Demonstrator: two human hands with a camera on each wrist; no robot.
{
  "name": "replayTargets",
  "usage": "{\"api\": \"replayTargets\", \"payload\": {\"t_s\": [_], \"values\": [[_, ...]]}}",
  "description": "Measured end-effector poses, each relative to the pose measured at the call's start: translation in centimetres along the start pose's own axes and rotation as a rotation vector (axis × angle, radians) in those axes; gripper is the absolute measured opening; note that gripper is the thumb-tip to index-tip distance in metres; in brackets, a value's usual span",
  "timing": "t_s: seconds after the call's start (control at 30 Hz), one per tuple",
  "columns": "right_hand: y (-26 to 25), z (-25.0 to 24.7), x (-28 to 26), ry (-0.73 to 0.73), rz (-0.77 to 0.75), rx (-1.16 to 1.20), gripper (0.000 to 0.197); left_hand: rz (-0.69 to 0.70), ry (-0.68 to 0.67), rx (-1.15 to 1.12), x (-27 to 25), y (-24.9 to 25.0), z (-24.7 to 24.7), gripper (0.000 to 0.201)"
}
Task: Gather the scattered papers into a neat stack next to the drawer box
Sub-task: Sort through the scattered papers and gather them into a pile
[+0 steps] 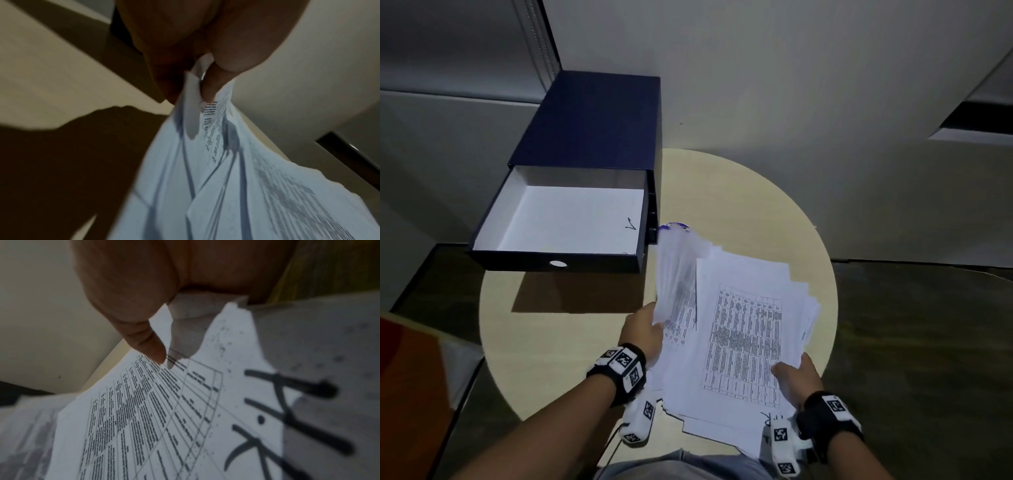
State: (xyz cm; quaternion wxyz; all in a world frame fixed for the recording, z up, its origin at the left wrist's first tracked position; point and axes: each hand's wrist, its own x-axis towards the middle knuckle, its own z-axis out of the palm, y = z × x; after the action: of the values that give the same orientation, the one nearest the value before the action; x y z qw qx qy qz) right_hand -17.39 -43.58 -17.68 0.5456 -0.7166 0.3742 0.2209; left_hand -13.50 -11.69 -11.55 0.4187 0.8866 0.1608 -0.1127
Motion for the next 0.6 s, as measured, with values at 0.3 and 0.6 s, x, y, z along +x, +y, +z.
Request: {"api": "replayTargets", "payload": {"t_s": [0.3, 0.6], "values": [[-0.1, 0.1, -0.2, 0.024, -0.004, -0.236, 0.086, 0.389, 0.254, -0.039, -3.4, 6.5, -4.8, 0.021], [-2.0, 1.1, -1.2, -0.069, -0.151, -0.479, 0.058, 0.567, 0.422, -0.305, -3.4, 11.6, -8.6, 0.012]]}}
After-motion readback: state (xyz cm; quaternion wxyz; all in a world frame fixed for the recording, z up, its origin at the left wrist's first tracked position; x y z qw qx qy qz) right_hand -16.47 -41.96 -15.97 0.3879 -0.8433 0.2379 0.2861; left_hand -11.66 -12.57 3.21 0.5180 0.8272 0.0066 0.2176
